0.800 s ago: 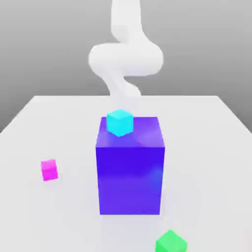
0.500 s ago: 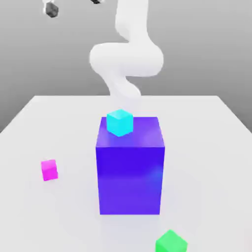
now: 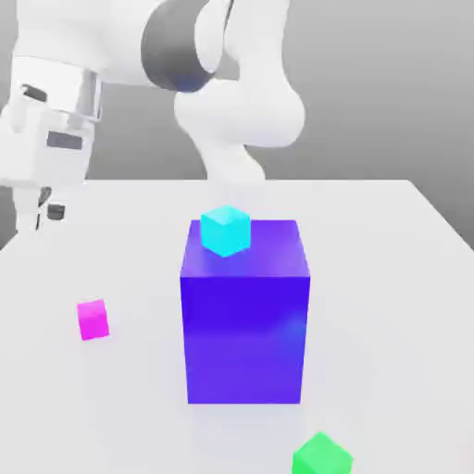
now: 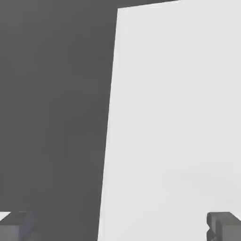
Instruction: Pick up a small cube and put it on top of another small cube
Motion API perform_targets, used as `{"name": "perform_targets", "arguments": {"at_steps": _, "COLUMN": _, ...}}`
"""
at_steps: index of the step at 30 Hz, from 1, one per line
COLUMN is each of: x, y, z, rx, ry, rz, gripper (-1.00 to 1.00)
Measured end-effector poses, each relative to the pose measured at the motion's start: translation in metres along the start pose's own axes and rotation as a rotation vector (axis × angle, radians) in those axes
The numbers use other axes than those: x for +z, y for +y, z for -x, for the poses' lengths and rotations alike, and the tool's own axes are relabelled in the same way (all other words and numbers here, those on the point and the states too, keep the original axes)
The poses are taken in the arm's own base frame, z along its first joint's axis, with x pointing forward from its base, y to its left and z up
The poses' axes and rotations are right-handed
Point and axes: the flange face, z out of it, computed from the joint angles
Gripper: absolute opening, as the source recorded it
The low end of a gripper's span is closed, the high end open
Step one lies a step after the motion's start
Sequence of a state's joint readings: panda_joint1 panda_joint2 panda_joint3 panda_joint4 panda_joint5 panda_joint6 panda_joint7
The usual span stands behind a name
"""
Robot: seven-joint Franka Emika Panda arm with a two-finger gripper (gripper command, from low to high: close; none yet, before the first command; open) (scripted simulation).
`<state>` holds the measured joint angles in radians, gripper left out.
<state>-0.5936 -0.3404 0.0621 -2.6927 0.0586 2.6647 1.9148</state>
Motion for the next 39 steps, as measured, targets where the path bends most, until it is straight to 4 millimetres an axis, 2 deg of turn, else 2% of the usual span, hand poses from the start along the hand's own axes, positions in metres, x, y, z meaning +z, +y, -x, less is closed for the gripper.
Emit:
{"name": "perform_targets", "arguments": {"at_steps": 8, "x": 0.076, "y": 0.035, "z": -0.082, "rx": 0.502, "ry": 0.112, "rz": 0.102, "gripper": 0.0}}
{"name": "perform_targets", "arguments": {"at_steps": 16, "x": 0.13, "y": 0.096, "z": -0.156, "rx": 1.009, "ry": 0.247, "rz": 0.18, "gripper": 0.0}}
{"name": "perform_targets", "arguments": {"at_steps": 19, "x": 0.15, "y": 0.107, "z": -0.168, "rx": 1.075, "ry": 0.266, "rz": 0.188, "gripper": 0.0}}
{"name": "perform_targets", "arguments": {"at_steps": 24, "x": 0.188, "y": 0.12, "z": -0.171, "rx": 1.076, "ry": 0.267, "rz": 0.19, "gripper": 0.0}}
{"name": "perform_targets", "arguments": {"at_steps": 25, "x": 0.195, "y": 0.123, "z": -0.172, "rx": 1.076, "ry": 0.267, "rz": 0.19, "gripper": -1.0}}
{"name": "perform_targets", "arguments": {"at_steps": 32, "x": 0.197, "y": 0.123, "z": -0.172, "rx": 1.076, "ry": 0.266, "rz": 0.188, "gripper": -1.0}}
{"name": "perform_targets", "arguments": {"at_steps": 39, "x": 0.149, "y": 0.108, "z": -0.166, "rx": 1.075, "ry": 0.266, "rz": 0.188, "gripper": -1.0}}
